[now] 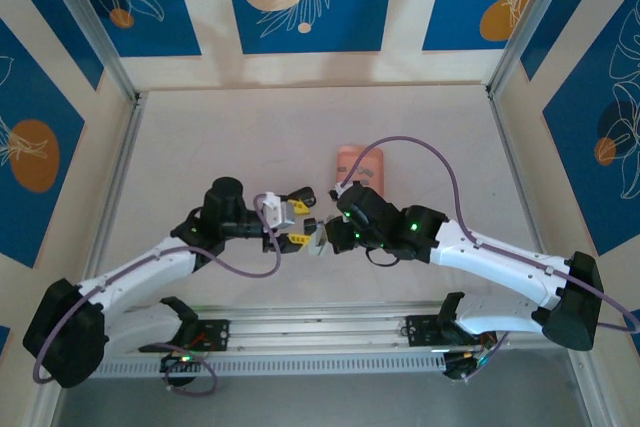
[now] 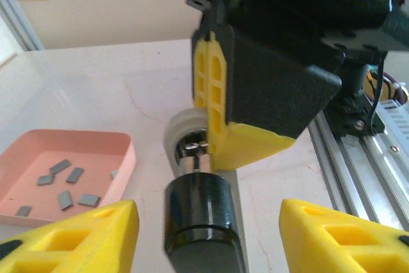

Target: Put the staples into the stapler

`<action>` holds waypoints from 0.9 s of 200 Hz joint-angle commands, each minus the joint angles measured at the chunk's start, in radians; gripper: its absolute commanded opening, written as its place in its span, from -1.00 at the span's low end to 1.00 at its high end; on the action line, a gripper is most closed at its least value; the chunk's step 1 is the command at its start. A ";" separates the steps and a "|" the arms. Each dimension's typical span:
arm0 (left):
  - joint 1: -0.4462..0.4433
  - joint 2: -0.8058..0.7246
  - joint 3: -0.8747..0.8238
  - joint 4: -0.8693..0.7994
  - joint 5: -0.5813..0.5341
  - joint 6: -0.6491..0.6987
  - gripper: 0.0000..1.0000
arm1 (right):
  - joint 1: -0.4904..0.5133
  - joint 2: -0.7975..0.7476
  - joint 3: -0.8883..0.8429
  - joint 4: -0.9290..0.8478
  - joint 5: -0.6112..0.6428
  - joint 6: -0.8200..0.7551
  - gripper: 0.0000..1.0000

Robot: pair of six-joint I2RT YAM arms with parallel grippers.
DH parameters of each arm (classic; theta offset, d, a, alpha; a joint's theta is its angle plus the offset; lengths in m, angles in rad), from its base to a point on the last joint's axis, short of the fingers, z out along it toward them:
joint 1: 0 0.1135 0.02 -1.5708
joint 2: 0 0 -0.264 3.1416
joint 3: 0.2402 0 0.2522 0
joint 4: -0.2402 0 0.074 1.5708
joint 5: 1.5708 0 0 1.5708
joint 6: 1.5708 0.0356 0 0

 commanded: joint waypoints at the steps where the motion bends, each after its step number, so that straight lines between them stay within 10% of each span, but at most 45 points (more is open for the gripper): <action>1: -0.029 0.027 0.036 0.003 -0.005 0.024 0.04 | 0.011 -0.017 0.039 0.043 0.017 -0.017 -1.00; 61: -0.039 0.066 0.046 0.086 -0.002 -0.027 -0.75 | -0.016 -0.067 -0.016 0.047 -0.004 0.001 -1.00; 180: -0.030 -0.009 0.139 0.191 0.058 -0.260 -1.00 | -0.685 -0.575 -0.677 0.382 -0.681 0.283 -1.00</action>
